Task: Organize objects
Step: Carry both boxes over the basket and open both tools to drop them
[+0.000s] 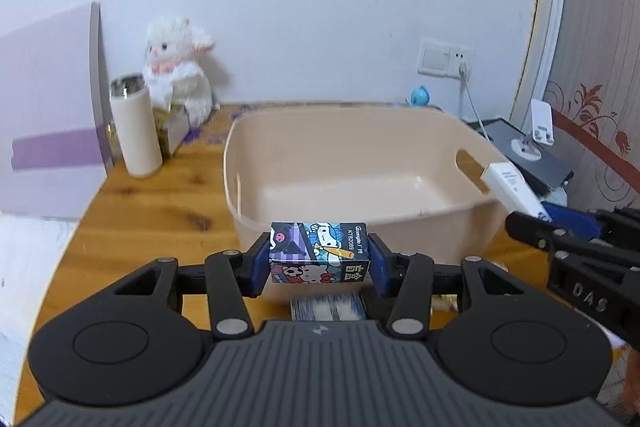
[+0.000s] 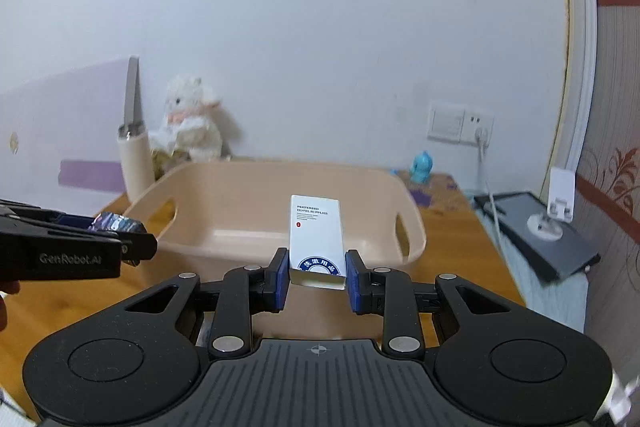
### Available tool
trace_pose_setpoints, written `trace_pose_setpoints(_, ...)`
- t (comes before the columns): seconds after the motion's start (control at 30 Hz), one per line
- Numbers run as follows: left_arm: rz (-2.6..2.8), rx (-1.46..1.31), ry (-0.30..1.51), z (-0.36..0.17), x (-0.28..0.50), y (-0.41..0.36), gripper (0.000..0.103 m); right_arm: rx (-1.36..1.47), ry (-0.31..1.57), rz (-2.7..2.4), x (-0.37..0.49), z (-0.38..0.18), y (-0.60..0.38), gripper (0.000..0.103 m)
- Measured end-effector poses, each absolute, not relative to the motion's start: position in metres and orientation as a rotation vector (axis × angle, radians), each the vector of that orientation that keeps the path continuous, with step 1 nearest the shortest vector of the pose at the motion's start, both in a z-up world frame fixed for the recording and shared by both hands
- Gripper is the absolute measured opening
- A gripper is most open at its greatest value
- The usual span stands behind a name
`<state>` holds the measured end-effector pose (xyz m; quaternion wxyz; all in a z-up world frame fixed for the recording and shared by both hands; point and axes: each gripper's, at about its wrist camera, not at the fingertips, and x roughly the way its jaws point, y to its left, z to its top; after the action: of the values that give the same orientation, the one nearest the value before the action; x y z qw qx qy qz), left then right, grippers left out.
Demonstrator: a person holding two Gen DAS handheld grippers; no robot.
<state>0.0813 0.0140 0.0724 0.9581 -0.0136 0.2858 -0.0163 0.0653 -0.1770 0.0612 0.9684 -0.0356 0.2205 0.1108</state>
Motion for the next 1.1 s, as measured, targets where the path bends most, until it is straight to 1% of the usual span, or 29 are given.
trace_pose_setpoints(0.17, -0.02, -0.007, 0.55, 0.085, 0.111, 0.007, 0.051, -0.082, 0.431, 0.211, 0.092, 0.07, -0.174, 0.027)
trace_pose_setpoints(0.33, -0.008, 0.006, 0.573, 0.085, 0.153, -0.001, 0.051, -0.092, 0.455, 0.198, 0.12, 0.068, -0.168, 0.027)
trace_pose_setpoints(0.57, 0.033, 0.011, 0.68, 0.057, 0.208, -0.001, 0.051, -0.122, 0.531, 0.175, 0.157, 0.048, -0.159, 0.027)
trace_pose_setpoints(0.77, 0.023, 0.041, 0.78, 0.03, 0.233, -0.003, 0.051, -0.175, 0.624, 0.177, 0.178, 0.029, -0.159, 0.028)
trace_pose_setpoints(0.9, 0.014, 0.066, 0.794, 0.029, 0.237, -0.005, 0.051, -0.18, 0.665, 0.192, 0.184, 0.021, -0.159, 0.028)
trace_pose_setpoints(0.93, 0.005, 0.069, 0.81, 0.028, 0.238, -0.005, 0.052, -0.175, 0.668, 0.19, 0.184, 0.021, -0.16, 0.04)
trace_pose_setpoints(0.97, 0.002, 0.069, 0.819, 0.027, 0.237, -0.006, 0.052, -0.173, 0.664, 0.183, 0.184, 0.021, -0.16, 0.04)
trace_pose_setpoints(1.0, 0.0, 0.07, 0.817, 0.027, 0.236, -0.006, 0.052, -0.171, 0.654, 0.188, 0.182, 0.022, -0.16, 0.044)
trace_pose_setpoints(1.03, 0.003, 0.068, 0.804, 0.029, 0.234, -0.006, 0.053, -0.166, 0.647, 0.198, 0.181, 0.023, -0.161, 0.051)
trace_pose_setpoints(1.1, 0.014, 0.053, 0.778, 0.033, 0.228, -0.004, 0.065, -0.155, 0.634, 0.199, 0.176, 0.025, -0.163, 0.061)
